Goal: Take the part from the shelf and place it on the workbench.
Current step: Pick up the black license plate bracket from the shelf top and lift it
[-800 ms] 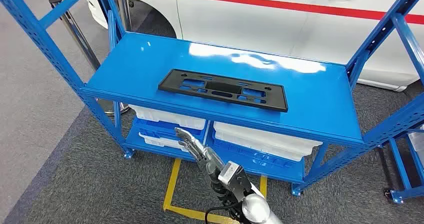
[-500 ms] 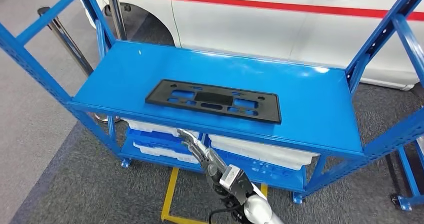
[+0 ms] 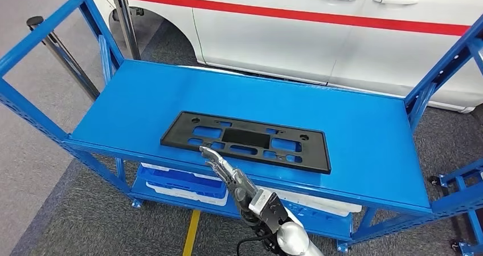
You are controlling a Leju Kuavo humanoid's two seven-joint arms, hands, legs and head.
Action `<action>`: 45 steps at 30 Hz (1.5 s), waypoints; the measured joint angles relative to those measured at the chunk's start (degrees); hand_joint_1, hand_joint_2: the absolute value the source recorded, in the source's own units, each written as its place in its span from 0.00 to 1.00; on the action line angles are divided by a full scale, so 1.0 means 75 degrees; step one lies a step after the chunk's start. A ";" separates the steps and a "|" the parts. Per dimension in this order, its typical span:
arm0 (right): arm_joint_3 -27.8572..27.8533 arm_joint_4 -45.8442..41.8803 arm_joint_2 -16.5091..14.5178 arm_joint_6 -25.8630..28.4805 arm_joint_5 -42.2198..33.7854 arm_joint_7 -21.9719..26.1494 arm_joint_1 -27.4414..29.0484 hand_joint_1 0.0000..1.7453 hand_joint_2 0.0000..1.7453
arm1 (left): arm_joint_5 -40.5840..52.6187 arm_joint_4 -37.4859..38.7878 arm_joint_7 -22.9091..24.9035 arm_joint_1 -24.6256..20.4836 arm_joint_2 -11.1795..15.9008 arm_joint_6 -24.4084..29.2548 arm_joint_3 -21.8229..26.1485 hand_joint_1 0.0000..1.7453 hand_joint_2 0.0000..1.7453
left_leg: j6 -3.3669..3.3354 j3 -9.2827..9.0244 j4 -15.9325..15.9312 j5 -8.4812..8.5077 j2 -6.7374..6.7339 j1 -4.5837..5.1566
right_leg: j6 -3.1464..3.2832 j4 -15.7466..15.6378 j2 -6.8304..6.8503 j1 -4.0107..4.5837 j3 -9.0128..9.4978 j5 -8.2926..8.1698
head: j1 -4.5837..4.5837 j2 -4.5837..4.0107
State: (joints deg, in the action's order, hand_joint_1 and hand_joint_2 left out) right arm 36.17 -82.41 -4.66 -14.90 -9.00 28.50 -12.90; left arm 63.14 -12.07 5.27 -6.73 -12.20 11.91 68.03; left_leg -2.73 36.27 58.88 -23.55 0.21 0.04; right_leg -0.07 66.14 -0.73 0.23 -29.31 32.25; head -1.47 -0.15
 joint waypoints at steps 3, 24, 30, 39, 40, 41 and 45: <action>0.0000 0.0004 0.0023 0.0000 0.0004 0.0007 0.0013 0.00 0.00 | 0.0000 0.0000 -0.0003 -0.0022 0.0001 -0.0001 0.0003 0.00 0.00 | -0.0046 -0.0253 -0.0054 -0.0204 0.0010 -0.0017 | -0.0116 0.1080 0.0020 -0.0076 -0.0930 0.0520 | -0.0003 0.0000; 0.0006 0.0004 0.0062 -0.0001 0.0023 0.0004 0.0020 0.00 0.00 | 0.0003 0.0000 -0.0007 -0.0050 -0.0012 -0.0003 0.0013 0.00 0.00 | 0.0444 0.0056 0.1932 -0.1735 0.0025 -0.0090 | 0.0285 -0.0898 0.0071 -0.0092 -0.0703 -0.0838 | 0.0001 0.0000; 0.0006 0.0014 0.0068 0.0001 0.0155 -0.0086 0.0002 0.00 1.00 | -0.0006 0.0000 -0.0066 -0.0042 0.0012 -0.0004 0.0019 0.00 0.00 | 0.0113 -0.0217 -0.0079 -0.0243 0.0010 -0.0013 | 0.0096 -0.0885 0.0032 -0.0014 -0.0352 -0.0440 | 0.0001 0.0000; 0.0012 0.0163 0.0173 0.0066 0.0338 -0.0286 -0.0051 0.00 1.00 | -0.0009 0.0000 -0.0086 -0.0065 0.0016 -0.0036 0.0022 0.00 0.00 | 0.0058 -0.0378 -0.0062 -0.0330 0.0021 -0.0081 | -0.0159 0.0038 0.0063 -0.0185 -0.1045 -0.0464 | -0.0007 0.0000; 0.0021 0.0176 0.0179 0.0085 0.0359 -0.0297 -0.0069 0.00 1.00 | -0.0009 0.0000 -0.0086 -0.0069 0.0015 -0.0040 0.0022 0.00 0.00 | 0.0095 -0.0381 -0.0020 -0.0368 0.0028 -0.0073 | -0.0149 -0.0401 0.0063 -0.0179 -0.0847 -0.0632 | -0.0008 0.0000; 0.0035 0.0189 0.0183 0.0104 0.0372 -0.0305 -0.0087 0.00 1.00 | -0.0010 0.0000 -0.0086 -0.0071 0.0015 -0.0043 0.0022 0.00 0.00 | 0.0136 -0.0378 0.0004 -0.0390 0.0031 -0.0064 | -0.0130 -0.0677 0.0060 -0.0167 -0.0723 -0.0703 | -0.0005 0.0000; 0.0083 0.0237 0.0187 0.0127 0.0379 -0.0315 -0.0120 0.00 1.00 | -0.0057 0.0000 -0.0082 -0.0073 0.0015 -0.0079 0.0026 0.00 0.00 | 0.0302 -0.0366 0.0038 -0.0449 0.0029 -0.0068 | 0.0031 -0.0854 0.0054 -0.0147 -0.0657 -0.0737 | 0.0003 0.0000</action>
State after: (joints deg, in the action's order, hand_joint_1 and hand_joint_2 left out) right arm 36.80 -80.64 -3.26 -13.95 -6.16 26.14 -13.79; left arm 62.71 -12.07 4.65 -7.27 -12.08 11.32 68.23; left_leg -0.47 33.53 59.17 -26.91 0.43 -0.47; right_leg 0.16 59.73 -0.32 -0.87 -34.24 26.73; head -1.45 -0.15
